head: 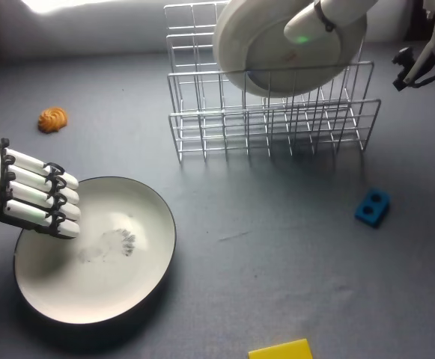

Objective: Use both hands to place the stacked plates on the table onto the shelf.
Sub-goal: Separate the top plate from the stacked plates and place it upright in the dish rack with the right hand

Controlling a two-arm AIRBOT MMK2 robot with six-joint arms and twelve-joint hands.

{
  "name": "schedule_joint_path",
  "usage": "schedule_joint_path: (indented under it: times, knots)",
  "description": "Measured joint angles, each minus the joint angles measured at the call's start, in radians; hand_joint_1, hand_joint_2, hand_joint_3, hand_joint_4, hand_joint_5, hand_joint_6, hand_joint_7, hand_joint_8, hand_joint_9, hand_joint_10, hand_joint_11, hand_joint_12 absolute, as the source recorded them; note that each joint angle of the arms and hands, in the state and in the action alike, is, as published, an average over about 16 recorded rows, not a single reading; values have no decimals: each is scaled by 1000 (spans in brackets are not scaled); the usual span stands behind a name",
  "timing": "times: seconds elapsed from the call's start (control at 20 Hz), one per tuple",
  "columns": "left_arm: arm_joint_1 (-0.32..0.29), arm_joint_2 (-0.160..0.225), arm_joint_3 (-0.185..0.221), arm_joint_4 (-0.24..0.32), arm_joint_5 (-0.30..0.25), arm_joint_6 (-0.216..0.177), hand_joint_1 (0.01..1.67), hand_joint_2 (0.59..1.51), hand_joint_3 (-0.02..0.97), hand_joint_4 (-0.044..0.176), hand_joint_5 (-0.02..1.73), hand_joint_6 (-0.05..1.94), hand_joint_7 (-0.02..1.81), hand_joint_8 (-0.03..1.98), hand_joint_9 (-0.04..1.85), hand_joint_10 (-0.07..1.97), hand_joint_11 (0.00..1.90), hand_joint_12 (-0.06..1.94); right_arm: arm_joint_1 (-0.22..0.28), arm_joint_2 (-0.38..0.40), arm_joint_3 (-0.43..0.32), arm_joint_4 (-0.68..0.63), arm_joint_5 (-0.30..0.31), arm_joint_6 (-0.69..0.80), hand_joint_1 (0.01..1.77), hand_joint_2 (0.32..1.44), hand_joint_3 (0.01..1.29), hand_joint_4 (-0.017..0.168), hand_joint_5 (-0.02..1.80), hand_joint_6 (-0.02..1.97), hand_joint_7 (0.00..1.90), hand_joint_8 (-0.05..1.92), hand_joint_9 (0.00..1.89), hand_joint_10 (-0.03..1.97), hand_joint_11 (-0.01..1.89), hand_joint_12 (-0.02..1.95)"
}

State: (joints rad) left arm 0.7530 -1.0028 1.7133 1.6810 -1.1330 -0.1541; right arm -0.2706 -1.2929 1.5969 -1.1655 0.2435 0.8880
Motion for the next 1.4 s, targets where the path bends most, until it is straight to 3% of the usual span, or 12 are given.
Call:
schedule_joint_path:
  times: [0.4, 0.75, 1.1, 1.25, 1.4]
  knots:
    - [27, -8, 6, -10, 7, 2, 17, 1149, 11, 2, 53, 13, 52, 9, 40, 6, 20, 19, -53, -15, 30, 52, 29, -1, 1256, 1008, 13, 4, 884, 1030, 1007, 855, 1207, 79, 750, 1194]
    - [59, -12, 7, -20, 13, 1, 18, 1148, 10, -1, 35, 4, 38, 8, 29, 6, 19, -3, -78, 6, 7, 76, 49, -3, 1202, 1020, 13, -3, 815, 609, 945, 456, 1050, 47, 635, 1230]
    - [89, -17, 8, -32, 16, -9, 17, 1144, 11, -6, 26, -6, 35, 6, 28, 6, 19, -24, -86, 29, -20, 72, 53, -20, 1100, 1023, 13, -8, 631, 157, 732, 56, 748, 23, 384, 1237]
    - [99, -20, 10, -38, 14, -15, 17, 1145, 11, -7, 27, -9, 37, 4, 30, 6, 19, -24, -83, 36, -29, 58, 51, -30, 1047, 1019, 13, -7, 520, 23, 601, -2, 612, 22, 267, 1163]
    - [98, -23, 14, -39, 9, -22, 16, 1146, 10, -8, 33, -7, 41, 4, 34, 6, 19, -23, -74, 43, -38, 38, 48, -40, 999, 1019, 13, -6, 387, 19, 448, 0, 466, 22, 166, 1015]
